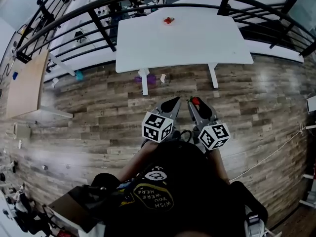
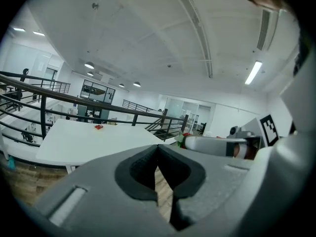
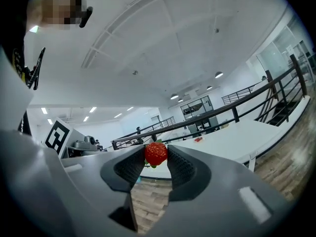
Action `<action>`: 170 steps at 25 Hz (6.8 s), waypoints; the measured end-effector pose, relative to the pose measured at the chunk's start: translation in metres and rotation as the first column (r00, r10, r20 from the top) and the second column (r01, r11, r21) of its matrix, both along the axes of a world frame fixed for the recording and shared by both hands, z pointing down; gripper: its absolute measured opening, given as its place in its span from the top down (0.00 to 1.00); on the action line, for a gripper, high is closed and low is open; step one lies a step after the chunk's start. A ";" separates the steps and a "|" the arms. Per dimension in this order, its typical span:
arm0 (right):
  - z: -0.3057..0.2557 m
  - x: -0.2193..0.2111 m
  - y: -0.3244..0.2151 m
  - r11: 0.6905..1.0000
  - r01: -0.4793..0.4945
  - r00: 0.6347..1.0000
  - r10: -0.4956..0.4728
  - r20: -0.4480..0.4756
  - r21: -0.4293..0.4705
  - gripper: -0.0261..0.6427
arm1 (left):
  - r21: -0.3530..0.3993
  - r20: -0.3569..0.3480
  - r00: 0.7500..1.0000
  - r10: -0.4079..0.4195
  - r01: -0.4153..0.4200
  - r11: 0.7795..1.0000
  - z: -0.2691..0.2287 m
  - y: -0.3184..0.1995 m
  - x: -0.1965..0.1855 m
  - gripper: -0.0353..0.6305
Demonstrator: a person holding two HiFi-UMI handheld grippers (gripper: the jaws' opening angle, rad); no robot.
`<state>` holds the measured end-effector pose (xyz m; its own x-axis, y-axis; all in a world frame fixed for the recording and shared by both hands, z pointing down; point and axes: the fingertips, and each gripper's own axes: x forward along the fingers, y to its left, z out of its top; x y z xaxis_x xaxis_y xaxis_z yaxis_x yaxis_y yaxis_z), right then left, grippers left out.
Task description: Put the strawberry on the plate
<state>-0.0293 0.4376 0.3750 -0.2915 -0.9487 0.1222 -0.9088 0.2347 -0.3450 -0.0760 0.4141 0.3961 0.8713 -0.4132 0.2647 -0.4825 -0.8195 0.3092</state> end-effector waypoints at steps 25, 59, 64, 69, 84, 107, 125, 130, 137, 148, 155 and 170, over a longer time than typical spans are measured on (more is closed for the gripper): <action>0.012 -0.002 -0.129 0.998 0.015 1.000 -0.015 -0.010 -0.060 0.74 | -0.018 -0.014 1.000 0.003 -0.003 1.000 0.005 -0.122 0.007 0.94; 0.020 0.115 -0.280 0.992 0.110 0.994 -0.109 0.017 -0.061 0.74 | -0.022 0.022 0.997 -0.078 0.078 0.997 0.020 -0.275 0.128 0.94; 0.033 0.132 -0.291 0.987 0.136 0.990 -0.134 0.033 -0.083 0.75 | -0.041 0.045 0.993 -0.108 0.109 0.993 0.031 -0.285 0.137 0.94; 0.033 0.133 -0.312 0.987 0.134 0.990 -0.131 0.043 -0.087 0.74 | -0.055 0.048 0.992 -0.115 0.117 0.992 0.033 -0.304 0.136 0.94; 0.024 0.140 -0.391 0.993 0.086 0.996 -0.086 0.009 -0.078 0.75 | -0.032 0.005 0.998 -0.064 0.064 0.997 0.021 -0.388 0.148 0.94; 0.038 0.168 -0.464 0.974 0.189 0.982 -0.190 0.002 -0.127 0.74 | -0.068 0.012 0.987 -0.160 0.160 0.985 0.037 -0.460 0.177 0.94; 0.061 0.219 -0.531 0.949 0.280 0.960 -0.278 0.033 -0.142 0.74 | -0.099 0.078 0.957 -0.280 0.287 0.953 0.063 -0.509 0.200 0.94; 0.060 0.214 -0.548 0.956 0.253 0.968 -0.250 0.038 -0.148 0.75 | -0.089 0.075 0.963 -0.258 0.264 0.960 0.060 -0.532 0.198 0.94; 0.066 0.211 -0.585 0.966 0.185 0.983 -0.185 0.017 -0.183 0.74 | -0.101 0.051 0.976 -0.213 0.217 0.971 0.059 -0.589 0.192 0.94; 0.082 0.195 -0.627 0.963 0.134 0.989 -0.144 -0.026 -0.235 0.75 | -0.144 0.029 0.986 -0.163 0.165 0.976 0.078 -0.636 0.178 0.94; 0.096 0.191 -0.648 0.956 0.146 0.987 -0.160 -0.035 -0.255 0.75 | -0.180 0.035 0.984 -0.177 0.180 0.967 0.096 -0.654 0.175 0.94; 0.131 0.205 -0.705 0.923 0.257 0.959 -0.281 -0.047 -0.286 0.75 | -0.200 0.068 0.970 -0.235 0.244 0.949 0.126 -0.694 0.199 0.94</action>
<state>0.1760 -0.2671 0.5057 -0.5080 -0.7619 0.4019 -0.8534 0.3818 -0.3550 0.1234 -0.2801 0.5222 0.7397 -0.5409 0.4004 -0.6729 -0.5996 0.4332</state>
